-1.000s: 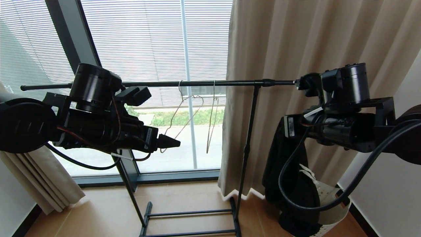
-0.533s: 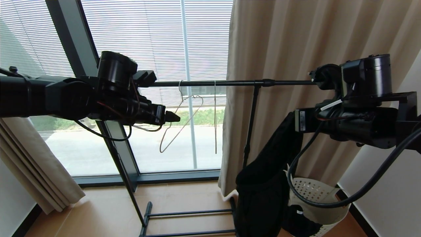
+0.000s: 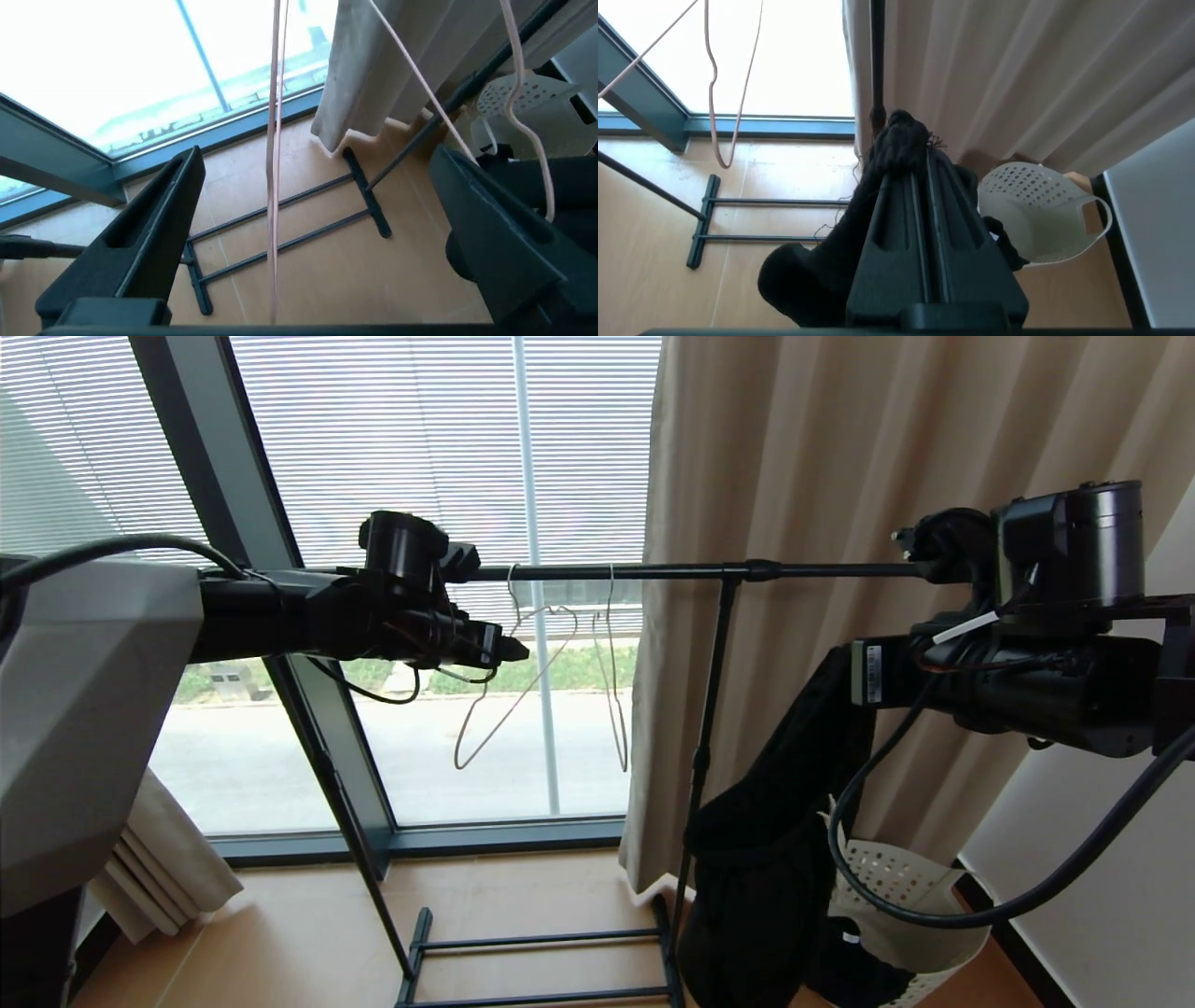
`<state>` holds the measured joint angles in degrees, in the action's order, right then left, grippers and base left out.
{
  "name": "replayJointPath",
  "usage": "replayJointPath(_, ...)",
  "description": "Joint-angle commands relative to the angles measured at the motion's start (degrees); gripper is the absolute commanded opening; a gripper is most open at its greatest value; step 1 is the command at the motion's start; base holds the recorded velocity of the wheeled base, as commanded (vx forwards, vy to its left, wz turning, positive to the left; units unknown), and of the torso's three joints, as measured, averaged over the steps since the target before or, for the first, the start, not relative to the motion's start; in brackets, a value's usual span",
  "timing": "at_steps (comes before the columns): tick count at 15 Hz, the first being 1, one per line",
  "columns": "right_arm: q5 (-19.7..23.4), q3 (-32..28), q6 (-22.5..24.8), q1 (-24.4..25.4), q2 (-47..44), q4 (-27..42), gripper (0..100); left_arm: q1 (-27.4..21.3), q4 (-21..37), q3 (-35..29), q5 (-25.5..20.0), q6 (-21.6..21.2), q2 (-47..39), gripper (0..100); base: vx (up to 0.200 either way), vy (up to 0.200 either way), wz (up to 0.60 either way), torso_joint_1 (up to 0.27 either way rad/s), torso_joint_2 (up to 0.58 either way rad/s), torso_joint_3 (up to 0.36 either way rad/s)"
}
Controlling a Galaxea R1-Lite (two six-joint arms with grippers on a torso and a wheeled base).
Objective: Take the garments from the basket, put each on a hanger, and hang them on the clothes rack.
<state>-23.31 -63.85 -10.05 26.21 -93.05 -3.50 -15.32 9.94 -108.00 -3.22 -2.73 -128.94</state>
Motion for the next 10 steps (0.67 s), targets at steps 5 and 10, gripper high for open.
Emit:
replayJointPath(5, 0.02, 0.05, 0.11, -0.02, -0.55, -0.02, 0, 1.61, -2.03, -6.44, 2.08, 0.18, -12.21, 100, 0.000, 0.000, 0.00, 0.000, 0.00, 0.000)
replayJointPath(10, 0.02, 0.05, 0.03, -0.02, -0.99, -0.02, 0, 2.14, -4.22, -6.53, 2.34, 0.18, -14.23, 100, 0.000, 0.000, 0.00, 0.000, 0.00, 0.000)
